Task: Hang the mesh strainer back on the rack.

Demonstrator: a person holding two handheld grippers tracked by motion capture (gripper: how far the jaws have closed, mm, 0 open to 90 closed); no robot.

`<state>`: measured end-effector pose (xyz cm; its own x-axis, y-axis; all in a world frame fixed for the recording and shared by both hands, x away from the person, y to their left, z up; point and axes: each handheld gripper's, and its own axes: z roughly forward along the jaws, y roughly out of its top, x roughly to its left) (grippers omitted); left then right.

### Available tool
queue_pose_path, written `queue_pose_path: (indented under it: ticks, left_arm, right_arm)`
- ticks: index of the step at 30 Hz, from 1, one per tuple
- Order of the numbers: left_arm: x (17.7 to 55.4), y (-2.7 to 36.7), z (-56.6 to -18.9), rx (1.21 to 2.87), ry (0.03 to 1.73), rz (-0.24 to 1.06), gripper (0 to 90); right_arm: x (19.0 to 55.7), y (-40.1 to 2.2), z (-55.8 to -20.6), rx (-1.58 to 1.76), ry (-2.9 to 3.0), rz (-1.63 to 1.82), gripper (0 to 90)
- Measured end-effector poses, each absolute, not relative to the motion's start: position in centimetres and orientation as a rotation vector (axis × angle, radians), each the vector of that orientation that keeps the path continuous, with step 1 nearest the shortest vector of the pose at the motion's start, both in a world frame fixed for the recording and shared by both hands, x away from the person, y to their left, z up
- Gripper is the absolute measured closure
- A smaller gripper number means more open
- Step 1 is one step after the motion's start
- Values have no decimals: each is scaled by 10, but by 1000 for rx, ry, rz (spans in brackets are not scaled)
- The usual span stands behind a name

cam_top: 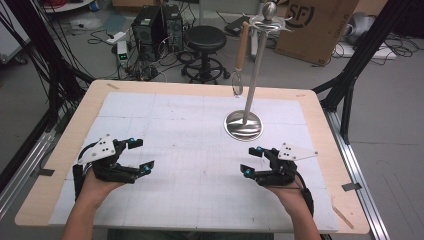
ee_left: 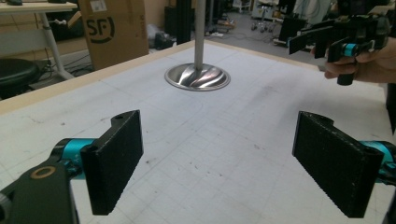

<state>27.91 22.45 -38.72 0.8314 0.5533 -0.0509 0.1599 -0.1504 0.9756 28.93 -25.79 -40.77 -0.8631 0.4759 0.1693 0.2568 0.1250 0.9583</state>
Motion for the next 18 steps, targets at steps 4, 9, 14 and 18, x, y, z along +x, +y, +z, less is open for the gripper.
queue_pose_path:
  ticks: [4,9,14,18]
  left_arm:
    - [280,226,-390,1721,557,372,153]
    - [282,227,-393,1723,564,364,148]
    - [283,226,-396,1731,568,359,143]
    - [284,226,-399,1726,574,350,143]
  right_arm:
    - [291,-261,-410,747,2205,1824,253]
    - [292,-264,-411,776,2196,1822,233]
    - [293,-266,-412,781,2191,1811,220]
    - [292,-263,-413,774,2207,1791,209]
